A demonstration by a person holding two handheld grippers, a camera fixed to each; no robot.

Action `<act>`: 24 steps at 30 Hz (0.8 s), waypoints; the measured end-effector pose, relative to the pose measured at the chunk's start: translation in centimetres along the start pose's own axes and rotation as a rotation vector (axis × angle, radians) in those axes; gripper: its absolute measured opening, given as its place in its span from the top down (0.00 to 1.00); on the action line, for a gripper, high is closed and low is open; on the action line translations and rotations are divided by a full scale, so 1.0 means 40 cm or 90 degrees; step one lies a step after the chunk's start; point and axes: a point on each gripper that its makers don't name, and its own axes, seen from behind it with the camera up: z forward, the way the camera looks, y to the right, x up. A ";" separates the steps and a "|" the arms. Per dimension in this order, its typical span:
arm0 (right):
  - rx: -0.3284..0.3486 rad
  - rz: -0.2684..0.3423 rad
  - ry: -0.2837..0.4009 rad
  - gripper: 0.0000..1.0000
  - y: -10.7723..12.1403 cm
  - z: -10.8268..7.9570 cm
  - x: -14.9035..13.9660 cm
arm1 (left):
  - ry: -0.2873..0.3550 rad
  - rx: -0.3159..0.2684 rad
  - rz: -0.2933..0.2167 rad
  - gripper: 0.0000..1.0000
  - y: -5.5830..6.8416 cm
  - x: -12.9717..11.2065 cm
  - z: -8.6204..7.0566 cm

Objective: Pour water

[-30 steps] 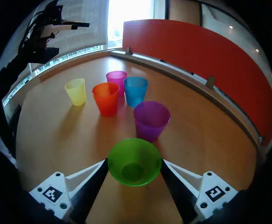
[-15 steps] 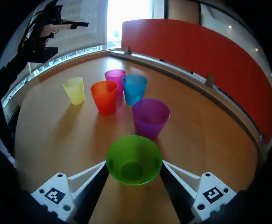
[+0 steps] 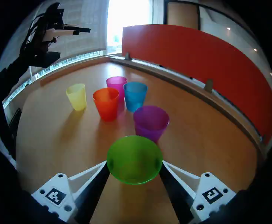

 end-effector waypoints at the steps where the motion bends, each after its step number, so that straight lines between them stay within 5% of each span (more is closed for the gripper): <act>1: -0.001 -0.001 0.005 0.09 0.001 -0.003 0.008 | 0.001 0.000 0.000 0.06 0.000 0.001 -0.001; 24: -0.026 -0.004 0.120 0.09 0.027 -0.100 0.176 | 0.013 0.005 0.003 0.06 -0.006 0.021 -0.016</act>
